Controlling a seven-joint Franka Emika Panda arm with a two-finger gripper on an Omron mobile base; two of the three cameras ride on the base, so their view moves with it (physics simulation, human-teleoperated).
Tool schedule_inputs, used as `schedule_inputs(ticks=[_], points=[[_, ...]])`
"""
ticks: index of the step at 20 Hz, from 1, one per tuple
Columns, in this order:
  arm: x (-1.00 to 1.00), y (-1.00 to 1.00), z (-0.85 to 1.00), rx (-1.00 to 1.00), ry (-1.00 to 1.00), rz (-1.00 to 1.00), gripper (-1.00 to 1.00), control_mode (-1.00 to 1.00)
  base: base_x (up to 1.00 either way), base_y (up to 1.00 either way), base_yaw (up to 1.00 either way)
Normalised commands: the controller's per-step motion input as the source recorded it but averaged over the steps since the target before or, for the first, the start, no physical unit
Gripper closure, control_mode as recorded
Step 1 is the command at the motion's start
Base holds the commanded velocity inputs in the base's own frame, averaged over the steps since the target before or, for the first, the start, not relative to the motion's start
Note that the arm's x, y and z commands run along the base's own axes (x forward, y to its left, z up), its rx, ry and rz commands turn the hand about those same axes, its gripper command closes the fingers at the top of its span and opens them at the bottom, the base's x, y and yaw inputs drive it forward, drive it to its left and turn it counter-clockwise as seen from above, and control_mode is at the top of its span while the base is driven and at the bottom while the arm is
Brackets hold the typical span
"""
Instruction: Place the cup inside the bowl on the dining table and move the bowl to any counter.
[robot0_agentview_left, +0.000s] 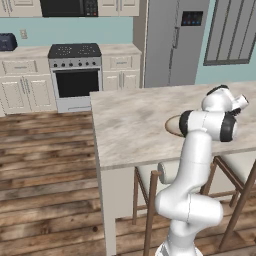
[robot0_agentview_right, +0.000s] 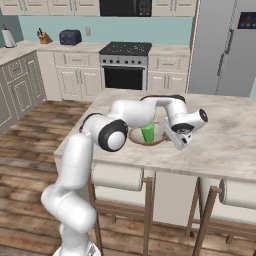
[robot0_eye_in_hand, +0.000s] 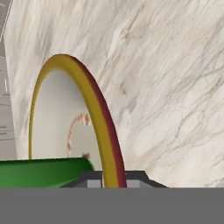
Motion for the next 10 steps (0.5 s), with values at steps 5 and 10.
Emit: schedule_inputs(ticks=[5,10], points=[[-0.19,0.0,0.31,0.11,-0.03,0.0,1.0,-1.0,0.0,0.0,0.0],[-0.33,0.0,0.31,0.07,0.0,0.0,1.0,-1.0,0.0,0.0,0.0]])
